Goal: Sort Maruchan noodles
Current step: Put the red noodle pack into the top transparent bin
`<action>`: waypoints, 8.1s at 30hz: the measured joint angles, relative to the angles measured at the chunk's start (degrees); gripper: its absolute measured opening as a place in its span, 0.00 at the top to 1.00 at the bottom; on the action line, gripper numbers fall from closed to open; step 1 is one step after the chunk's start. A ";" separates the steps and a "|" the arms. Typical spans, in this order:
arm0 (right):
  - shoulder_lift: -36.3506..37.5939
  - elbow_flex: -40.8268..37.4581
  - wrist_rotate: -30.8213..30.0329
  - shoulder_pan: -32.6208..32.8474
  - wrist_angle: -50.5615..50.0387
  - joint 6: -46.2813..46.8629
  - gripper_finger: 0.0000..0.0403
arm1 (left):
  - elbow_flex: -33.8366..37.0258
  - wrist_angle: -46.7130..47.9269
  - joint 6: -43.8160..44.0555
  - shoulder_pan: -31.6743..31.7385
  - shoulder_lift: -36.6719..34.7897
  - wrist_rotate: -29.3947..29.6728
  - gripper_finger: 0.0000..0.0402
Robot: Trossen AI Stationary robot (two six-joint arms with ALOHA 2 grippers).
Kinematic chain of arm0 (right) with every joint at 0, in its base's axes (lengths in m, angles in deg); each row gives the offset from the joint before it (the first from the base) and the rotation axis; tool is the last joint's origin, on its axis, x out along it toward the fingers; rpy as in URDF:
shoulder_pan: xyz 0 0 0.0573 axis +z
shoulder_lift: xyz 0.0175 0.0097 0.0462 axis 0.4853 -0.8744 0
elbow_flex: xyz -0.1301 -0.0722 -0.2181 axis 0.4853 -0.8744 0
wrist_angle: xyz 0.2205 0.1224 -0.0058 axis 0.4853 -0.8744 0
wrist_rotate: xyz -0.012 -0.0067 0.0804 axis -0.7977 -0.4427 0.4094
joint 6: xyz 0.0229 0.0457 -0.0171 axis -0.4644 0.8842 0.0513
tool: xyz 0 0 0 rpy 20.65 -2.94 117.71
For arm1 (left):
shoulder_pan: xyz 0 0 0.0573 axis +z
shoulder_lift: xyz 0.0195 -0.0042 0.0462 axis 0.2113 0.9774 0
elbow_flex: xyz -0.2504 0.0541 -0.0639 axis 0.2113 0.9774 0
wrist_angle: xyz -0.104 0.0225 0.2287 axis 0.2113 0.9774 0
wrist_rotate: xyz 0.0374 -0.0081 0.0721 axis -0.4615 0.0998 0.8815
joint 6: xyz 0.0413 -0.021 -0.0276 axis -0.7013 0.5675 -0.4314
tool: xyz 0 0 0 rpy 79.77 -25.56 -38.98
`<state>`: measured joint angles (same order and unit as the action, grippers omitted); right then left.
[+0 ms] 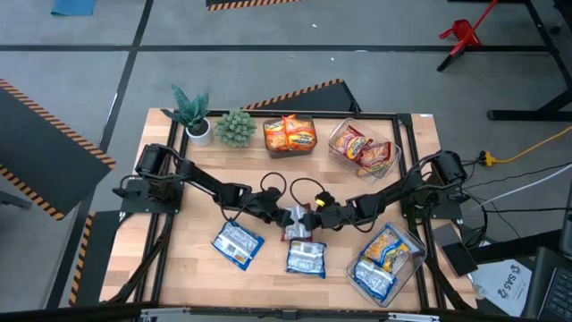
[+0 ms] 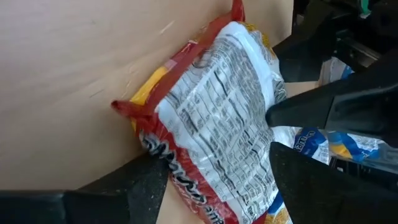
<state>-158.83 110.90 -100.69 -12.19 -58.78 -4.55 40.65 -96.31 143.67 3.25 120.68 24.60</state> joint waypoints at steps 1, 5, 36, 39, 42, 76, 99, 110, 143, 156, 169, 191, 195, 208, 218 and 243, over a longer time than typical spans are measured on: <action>-0.02 0.00 0.29 0.00 0.20 -0.03 0.61 | 0.02 0.17 0.01 0.00 -0.23 -0.04 0.34; -0.08 0.04 1.65 0.04 0.85 0.09 0.72 | 0.03 0.10 0.16 -0.04 -0.34 -0.65 0.35; 8.99 0.15 2.22 -3.56 1.71 -8.92 0.82 | -0.02 1.51 -1.54 0.45 -8.06 0.86 0.35; 8.94 0.35 3.30 -4.40 4.09 -8.95 0.79 | -0.03 -1.55 -1.91 0.47 -9.00 1.94 0.35; 9.37 0.66 3.88 -4.66 6.34 -9.41 0.76 | -0.37 -3.25 -2.64 0.43 -10.86 3.13 0.35; 10.32 0.26 2.76 -4.87 7.38 -14.91 0.73 | -0.41 1.82 -4.79 0.59 -12.80 2.87 0.59; 20.61 0.74 -1.61 -4.98 -4.64 -14.43 0.32 | -0.52 0.62 -7.49 1.78 -12.63 2.31 0.59; 37.96 0.50 -6.65 -4.95 -19.71 -20.66 0.33 | -2.51 -2.93 -16.25 6.12 -12.57 2.25 0.59; 18.00 0.39 8.81 -2.58 -25.00 -11.38 0.33 | -13.85 35.34 -33.02 12.68 -9.02 -11.66 0.34; 15.56 0.31 -2.52 2.38 -26.78 9.47 0.33 | -8.99 20.82 -23.84 12.52 -2.25 -14.14 0.31; 6.05 0.33 -3.52 1.73 -14.56 13.46 0.33 | -6.03 8.43 -18.41 12.17 2.94 -16.36 0.31; 3.00 0.24 -6.03 1.09 -9.05 6.28 0.33 | -6.00 0.07 -16.10 11.34 5.53 -19.78 0.50; 3.00 0.24 -5.87 1.07 -8.96 5.25 0.33 | -6.00 -0.31 -15.97 11.34 5.56 -20.07 0.57; 10.44 0.15 1.44 1.09 -13.66 -4.59 0.33 | -5.98 -2.40 -13.52 12.77 5.21 -23.26 0.66; 22.80 0.28 2.31 1.18 -28.73 -6.38 0.33 | -5.98 -1.78 -13.75 13.94 0.83 -20.98 0.66; 64.60 0.28 9.07 1.18 -54.70 -11.16 0.33 | -33.40 15.93 -57.29 21.39 -5.36 10.34 0.66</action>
<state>-94.23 111.19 -91.62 -11.01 -113.48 -15.71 7.25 -80.39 86.38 24.64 115.33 34.94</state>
